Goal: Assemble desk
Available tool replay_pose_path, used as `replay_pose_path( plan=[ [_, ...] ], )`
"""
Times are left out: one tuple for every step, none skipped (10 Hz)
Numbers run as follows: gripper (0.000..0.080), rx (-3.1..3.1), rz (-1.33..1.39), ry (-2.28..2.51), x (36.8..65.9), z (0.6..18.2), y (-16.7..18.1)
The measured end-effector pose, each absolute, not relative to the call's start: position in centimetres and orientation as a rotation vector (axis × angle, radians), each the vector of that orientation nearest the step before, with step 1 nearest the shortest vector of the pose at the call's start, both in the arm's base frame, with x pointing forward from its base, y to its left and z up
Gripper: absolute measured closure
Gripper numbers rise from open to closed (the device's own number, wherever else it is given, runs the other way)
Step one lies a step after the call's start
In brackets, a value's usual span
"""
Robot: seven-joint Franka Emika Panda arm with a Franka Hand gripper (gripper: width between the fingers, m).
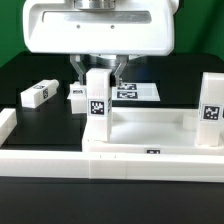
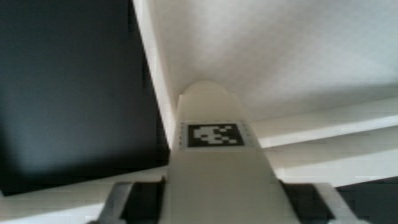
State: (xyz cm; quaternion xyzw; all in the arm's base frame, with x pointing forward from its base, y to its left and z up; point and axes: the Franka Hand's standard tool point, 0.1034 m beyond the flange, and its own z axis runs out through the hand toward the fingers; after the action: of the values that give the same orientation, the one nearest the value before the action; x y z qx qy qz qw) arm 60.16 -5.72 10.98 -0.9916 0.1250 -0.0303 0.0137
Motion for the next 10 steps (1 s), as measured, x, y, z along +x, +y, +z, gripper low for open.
replay_pose_path(
  plan=[
    [0.0509,-3.05,-0.083,0.585,60.08,10.92,-5.4],
    [0.0509,-3.008,-0.083,0.76,60.1,10.88,-5.18],
    [0.0509,-2.984,-0.082,0.836,60.1,10.88,-5.18],
    [0.0509,-2.943,-0.078,0.954,60.1,10.88,-5.16],
    [0.0509,-2.902,-0.075,1.06,60.11,10.88,-5.14],
    [0.0509,-2.854,-0.072,1.175,60.12,10.89,-5.1],
    [0.0509,-2.831,-0.07,1.228,60.13,10.88,-5.05],
    [0.0509,-2.784,-0.07,1.327,60.16,10.85,-5.01],
    [0.0509,-2.745,-0.067,1.403,60.17,10.85,-4.97],
    [0.0509,-2.704,-0.065,1.475,60.18,10.86,-4.94]
  ],
)
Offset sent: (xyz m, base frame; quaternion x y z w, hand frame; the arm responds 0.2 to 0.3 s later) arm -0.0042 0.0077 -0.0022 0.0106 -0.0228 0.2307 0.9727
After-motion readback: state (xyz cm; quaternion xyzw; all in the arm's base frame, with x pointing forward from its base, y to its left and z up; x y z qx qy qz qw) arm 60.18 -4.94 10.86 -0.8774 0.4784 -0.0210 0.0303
